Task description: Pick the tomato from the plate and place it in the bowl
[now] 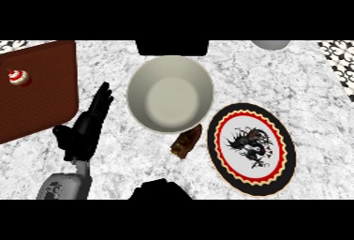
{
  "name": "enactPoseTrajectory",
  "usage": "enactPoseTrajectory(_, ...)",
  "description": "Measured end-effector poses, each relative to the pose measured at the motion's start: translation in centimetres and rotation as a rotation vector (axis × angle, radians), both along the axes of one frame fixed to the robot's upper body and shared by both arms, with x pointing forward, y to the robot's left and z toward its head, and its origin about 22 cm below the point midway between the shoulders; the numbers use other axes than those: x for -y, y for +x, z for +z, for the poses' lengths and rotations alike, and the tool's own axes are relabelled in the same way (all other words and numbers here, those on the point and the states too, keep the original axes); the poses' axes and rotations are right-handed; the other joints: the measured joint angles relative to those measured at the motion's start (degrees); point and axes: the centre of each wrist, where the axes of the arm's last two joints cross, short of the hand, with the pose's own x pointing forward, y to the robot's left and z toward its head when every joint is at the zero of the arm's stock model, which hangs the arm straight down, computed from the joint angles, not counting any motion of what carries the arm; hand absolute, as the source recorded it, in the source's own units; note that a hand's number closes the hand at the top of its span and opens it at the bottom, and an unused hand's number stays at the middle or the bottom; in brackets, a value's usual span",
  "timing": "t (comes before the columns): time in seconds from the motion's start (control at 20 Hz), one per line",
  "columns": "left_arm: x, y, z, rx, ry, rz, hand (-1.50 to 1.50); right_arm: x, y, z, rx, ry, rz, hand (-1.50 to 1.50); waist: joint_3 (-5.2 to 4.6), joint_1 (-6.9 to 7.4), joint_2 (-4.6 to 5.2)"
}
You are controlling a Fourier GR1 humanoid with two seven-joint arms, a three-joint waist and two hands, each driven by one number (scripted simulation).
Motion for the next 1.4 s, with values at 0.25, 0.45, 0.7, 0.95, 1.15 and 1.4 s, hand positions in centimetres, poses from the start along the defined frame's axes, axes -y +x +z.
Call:
enactPoseTrajectory(0.25, 0.3, -0.2, -0.4, -0.001, -0.007, 0.008, 0.00, -0.6, -0.4, 2.4, 0.110, -0.079, -0.106, 1.50, -0.04, 0.00, 0.04)
enactPoseTrajectory(0.45, 1.4, 0.0, -0.2, 0.003, -0.007, -0.005, 0.00, -1.1, -1.0, 7.3, 0.080, 0.001, -0.149, 1.50, -0.04, 0.40, 0.15)
enactPoseTrajectory(0.7, 0.9, 0.1, -0.3, 0.009, -0.002, -0.012, 0.00, -2.2, 0.4, 12.4, 0.068, 0.034, -0.227, 1.50, -0.04, 0.98, 0.34)
enactPoseTrajectory(0.95, 1.3, 0.5, 0.2, 0.015, -0.004, -0.016, 0.00, -4.4, 3.5, 16.6, 0.066, 0.011, -0.288, 1.50, 0.00, 1.27, 0.52)
enactPoseTrajectory(1.15, 0.8, 0.7, 0.1, 0.016, -0.001, -0.015, 0.00, -6.0, 6.8, 17.7, 0.091, -0.072, -0.382, 1.50, 0.03, 1.00, 0.73)
enactPoseTrajectory(1.4, 0.3, 0.9, 0.1, 0.017, -0.005, -0.009, 0.00, -6.7, 11.0, 17.2, 0.150, -0.198, -0.465, 1.50, 0.07, 0.78, 0.88)
